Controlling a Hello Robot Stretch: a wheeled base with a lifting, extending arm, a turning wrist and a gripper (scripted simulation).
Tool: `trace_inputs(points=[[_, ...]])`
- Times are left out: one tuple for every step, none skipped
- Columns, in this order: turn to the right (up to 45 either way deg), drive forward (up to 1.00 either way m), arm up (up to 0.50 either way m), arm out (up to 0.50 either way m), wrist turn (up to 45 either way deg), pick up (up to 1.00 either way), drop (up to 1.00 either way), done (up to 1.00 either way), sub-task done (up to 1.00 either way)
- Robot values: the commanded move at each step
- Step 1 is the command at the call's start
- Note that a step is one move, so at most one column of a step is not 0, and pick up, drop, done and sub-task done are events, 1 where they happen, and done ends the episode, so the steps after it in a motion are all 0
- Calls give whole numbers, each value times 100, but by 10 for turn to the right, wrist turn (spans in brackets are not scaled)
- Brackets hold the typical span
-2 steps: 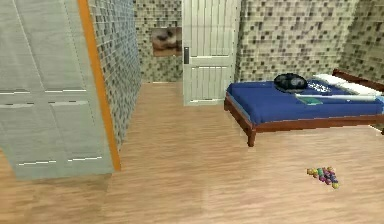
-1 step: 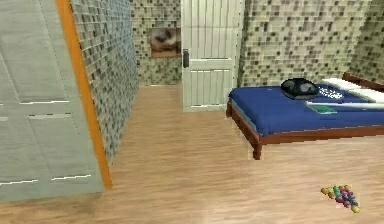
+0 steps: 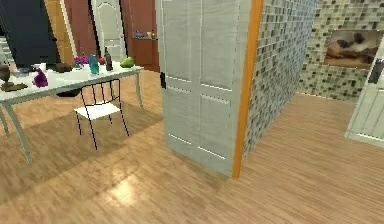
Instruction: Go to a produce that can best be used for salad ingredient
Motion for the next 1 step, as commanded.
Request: trace_inputs(points=[[-30,0,0,0,0,0,0,0,0]])
